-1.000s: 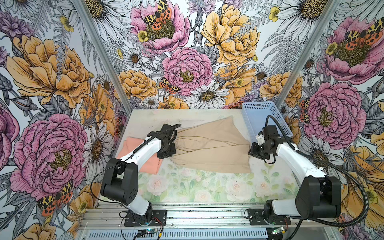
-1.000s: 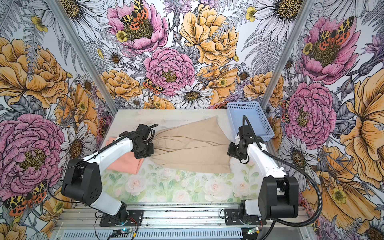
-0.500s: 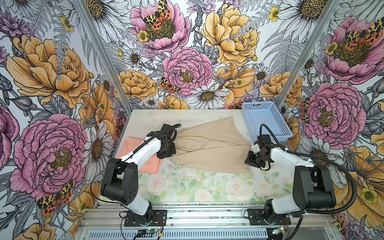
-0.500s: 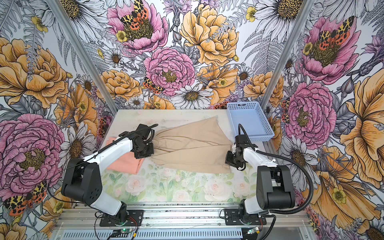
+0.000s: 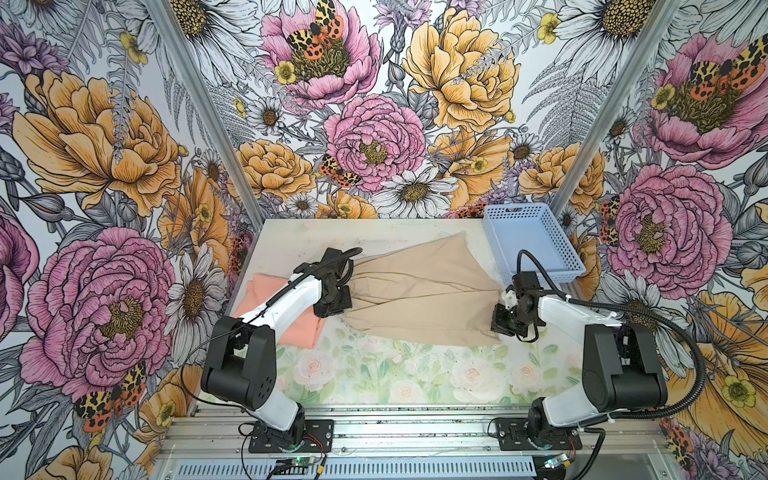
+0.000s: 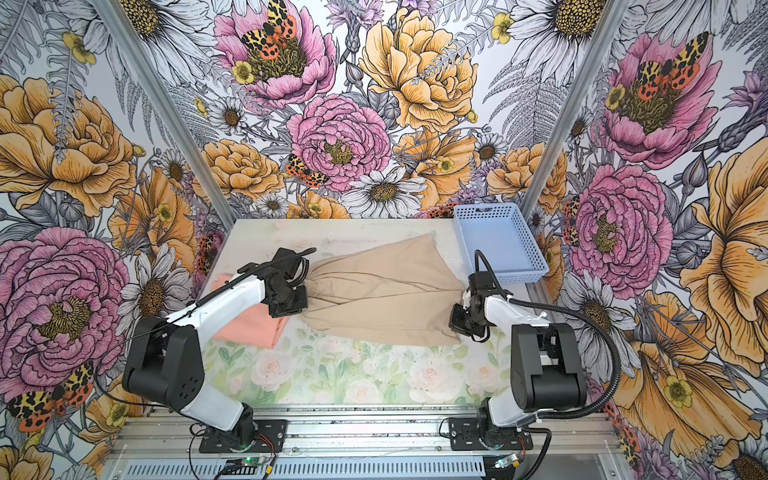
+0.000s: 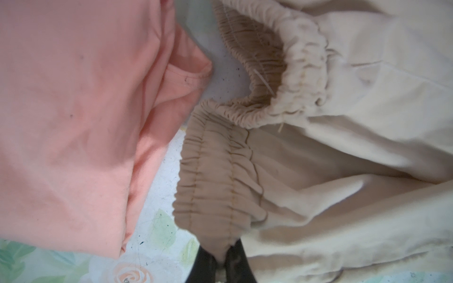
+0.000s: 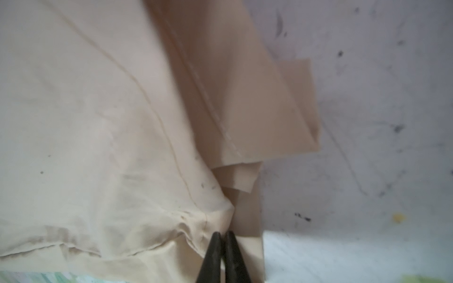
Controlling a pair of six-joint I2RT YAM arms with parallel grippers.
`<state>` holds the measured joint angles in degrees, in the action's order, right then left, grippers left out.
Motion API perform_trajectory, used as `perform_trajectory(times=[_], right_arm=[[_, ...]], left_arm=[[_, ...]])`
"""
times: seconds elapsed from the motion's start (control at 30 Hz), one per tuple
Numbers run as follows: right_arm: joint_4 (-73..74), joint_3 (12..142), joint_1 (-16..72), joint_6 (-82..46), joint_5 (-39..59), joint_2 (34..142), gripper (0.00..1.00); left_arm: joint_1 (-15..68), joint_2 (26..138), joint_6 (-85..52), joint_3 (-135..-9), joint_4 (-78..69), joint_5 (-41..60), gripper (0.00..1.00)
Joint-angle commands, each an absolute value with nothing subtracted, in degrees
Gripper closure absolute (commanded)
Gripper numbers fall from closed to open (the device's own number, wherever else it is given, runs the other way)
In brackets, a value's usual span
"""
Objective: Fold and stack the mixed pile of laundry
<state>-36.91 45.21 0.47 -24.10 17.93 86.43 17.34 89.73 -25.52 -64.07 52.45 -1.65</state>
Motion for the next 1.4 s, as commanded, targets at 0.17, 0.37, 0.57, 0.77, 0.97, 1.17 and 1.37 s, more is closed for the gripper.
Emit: perform_trajectory(times=[0.17, 0.37, 0.57, 0.77, 0.97, 1.17, 1.37], right_arm=[[-36.8, 44.7, 0.0, -24.9, 19.2, 81.9, 1.0], [-44.0, 46.9, -1.5, -26.4, 18.7, 72.3, 1.0], [-52.3, 52.3, -3.8, -27.3, 18.8, 63.0, 1.0], [-59.1, 59.4, -7.2, -26.7, 19.4, 57.6, 1.0], [-64.6, 63.1, -9.3, -25.4, 19.6, 53.9, 1.0], [-69.4, 66.3, -9.3, -25.6, 18.3, 50.6, 1.0], [-74.7, 74.3, -9.2, -25.8, 16.1, 49.9, 1.0]], left_arm=[[16.7, 86.8, -25.8, -62.4, 51.0, -2.1, 1.0], [16.9, 84.0, -26.7, -61.2, 51.5, -1.0, 1.0], [17.5, 79.7, -28.9, -59.1, 52.8, 0.4, 1.0], [19.7, 75.7, -32.3, -58.9, 54.3, 1.7, 1.0], [24.2, 71.7, -37.7, -59.2, 57.6, 1.8, 1.0], [28.7, 64.3, -46.4, -56.2, 60.7, 1.3, 1.0], [34.2, 58.4, -55.5, -55.1, 64.5, 0.8, 1.0]])
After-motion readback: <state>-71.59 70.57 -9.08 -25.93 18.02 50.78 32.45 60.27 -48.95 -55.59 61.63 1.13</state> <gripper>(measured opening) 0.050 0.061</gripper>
